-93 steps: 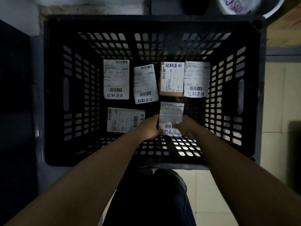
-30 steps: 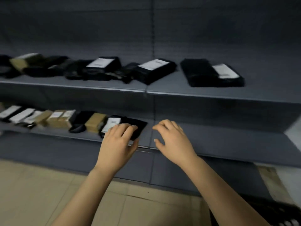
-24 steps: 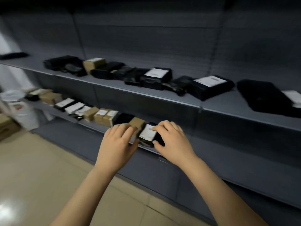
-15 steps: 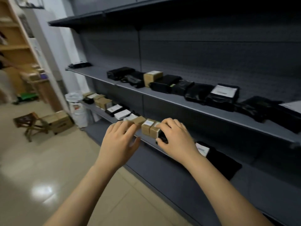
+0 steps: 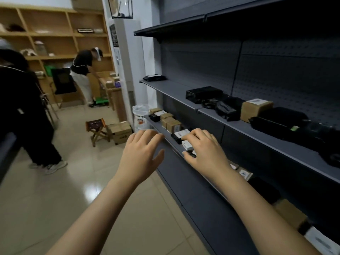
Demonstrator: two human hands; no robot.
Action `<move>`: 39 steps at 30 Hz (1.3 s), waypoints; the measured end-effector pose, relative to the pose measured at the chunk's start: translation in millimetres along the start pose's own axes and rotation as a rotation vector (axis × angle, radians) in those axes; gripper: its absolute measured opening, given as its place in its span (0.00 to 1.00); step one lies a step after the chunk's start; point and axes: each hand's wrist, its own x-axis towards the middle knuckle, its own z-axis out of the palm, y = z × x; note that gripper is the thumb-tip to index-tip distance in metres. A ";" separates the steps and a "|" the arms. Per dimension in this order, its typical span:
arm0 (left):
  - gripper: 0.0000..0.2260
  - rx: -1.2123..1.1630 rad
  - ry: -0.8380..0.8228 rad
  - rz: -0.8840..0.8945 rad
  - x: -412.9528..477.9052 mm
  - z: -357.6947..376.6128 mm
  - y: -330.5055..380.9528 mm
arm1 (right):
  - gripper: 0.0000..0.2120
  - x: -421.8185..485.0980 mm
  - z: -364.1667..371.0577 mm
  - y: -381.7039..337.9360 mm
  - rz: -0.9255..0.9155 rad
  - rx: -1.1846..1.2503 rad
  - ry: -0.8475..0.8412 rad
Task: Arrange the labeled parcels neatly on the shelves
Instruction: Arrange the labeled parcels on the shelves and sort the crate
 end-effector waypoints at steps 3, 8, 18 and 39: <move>0.18 0.034 -0.019 -0.035 25.7 29.0 -34.2 | 0.16 51.0 33.0 13.3 -0.045 0.023 -0.018; 0.18 0.080 -0.012 -0.046 83.7 76.6 -90.8 | 0.15 142.4 78.2 43.7 -0.084 0.047 0.001; 0.17 0.069 -0.005 -0.048 177.3 174.6 -178.1 | 0.16 274.8 145.5 96.3 -0.054 0.063 -0.027; 0.14 -0.396 0.029 0.474 346.9 374.2 -300.0 | 0.18 379.2 224.6 157.4 0.582 -0.211 0.115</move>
